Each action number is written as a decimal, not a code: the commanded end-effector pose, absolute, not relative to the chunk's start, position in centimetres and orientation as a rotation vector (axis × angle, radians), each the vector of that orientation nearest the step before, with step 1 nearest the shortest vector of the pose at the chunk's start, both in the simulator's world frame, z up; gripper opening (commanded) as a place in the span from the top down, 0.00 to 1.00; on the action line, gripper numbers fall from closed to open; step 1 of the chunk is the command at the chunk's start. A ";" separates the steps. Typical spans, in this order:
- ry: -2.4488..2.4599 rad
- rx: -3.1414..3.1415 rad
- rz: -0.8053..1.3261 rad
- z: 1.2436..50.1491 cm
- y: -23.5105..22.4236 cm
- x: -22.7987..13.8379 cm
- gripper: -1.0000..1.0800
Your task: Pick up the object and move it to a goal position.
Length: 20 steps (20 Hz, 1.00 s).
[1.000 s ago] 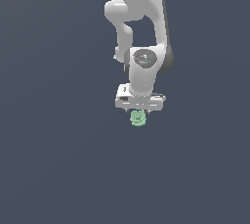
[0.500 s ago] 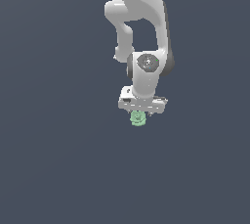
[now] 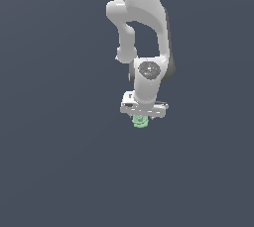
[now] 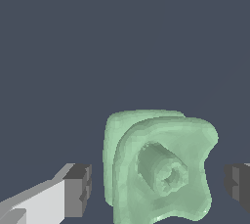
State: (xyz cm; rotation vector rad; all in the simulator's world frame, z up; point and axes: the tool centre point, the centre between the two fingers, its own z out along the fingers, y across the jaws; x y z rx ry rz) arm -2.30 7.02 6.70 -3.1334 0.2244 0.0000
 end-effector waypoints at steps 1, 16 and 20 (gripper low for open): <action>0.226 -3.133 0.001 5.4 7.0 -2.4 0.04; 0.227 -3.133 0.000 4.0 7.1 -2.3 1.00; 0.242 -3.131 -0.041 5.4 6.4 -1.3 1.00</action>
